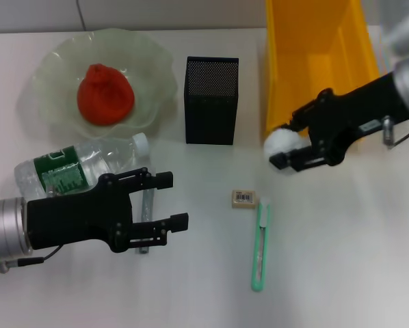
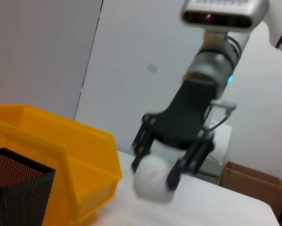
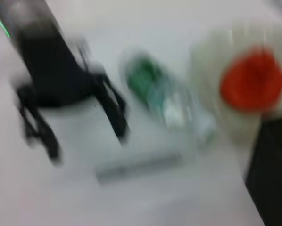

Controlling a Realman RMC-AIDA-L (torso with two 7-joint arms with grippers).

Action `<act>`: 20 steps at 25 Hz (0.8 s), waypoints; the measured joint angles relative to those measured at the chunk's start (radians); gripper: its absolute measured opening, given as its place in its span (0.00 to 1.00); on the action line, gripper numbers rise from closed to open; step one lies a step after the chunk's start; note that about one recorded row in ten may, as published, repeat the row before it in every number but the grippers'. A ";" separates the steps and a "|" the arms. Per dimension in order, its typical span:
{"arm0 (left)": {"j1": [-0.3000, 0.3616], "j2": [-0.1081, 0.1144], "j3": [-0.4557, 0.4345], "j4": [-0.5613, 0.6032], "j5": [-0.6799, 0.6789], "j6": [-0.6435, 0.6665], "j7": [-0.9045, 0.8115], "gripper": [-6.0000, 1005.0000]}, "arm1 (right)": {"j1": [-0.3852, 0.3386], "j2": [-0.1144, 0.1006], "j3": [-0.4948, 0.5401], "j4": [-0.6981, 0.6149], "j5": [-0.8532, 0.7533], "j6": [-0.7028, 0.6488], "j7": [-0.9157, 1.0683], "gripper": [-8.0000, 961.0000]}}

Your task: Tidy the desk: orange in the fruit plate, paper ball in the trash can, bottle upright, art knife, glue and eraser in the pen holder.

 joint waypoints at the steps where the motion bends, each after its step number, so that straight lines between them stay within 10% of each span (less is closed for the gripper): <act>1: 0.000 0.000 0.000 0.000 0.000 0.000 0.000 0.80 | -0.019 0.000 0.050 0.016 0.053 -0.023 -0.046 0.50; 14: -0.012 0.000 0.000 0.000 0.000 -0.007 0.000 0.80 | -0.151 -0.019 0.347 0.739 0.517 -0.015 -0.890 0.50; 20: -0.013 0.000 0.000 0.000 0.000 -0.008 -0.001 0.80 | -0.152 -0.016 0.358 0.768 0.521 0.003 -0.926 0.50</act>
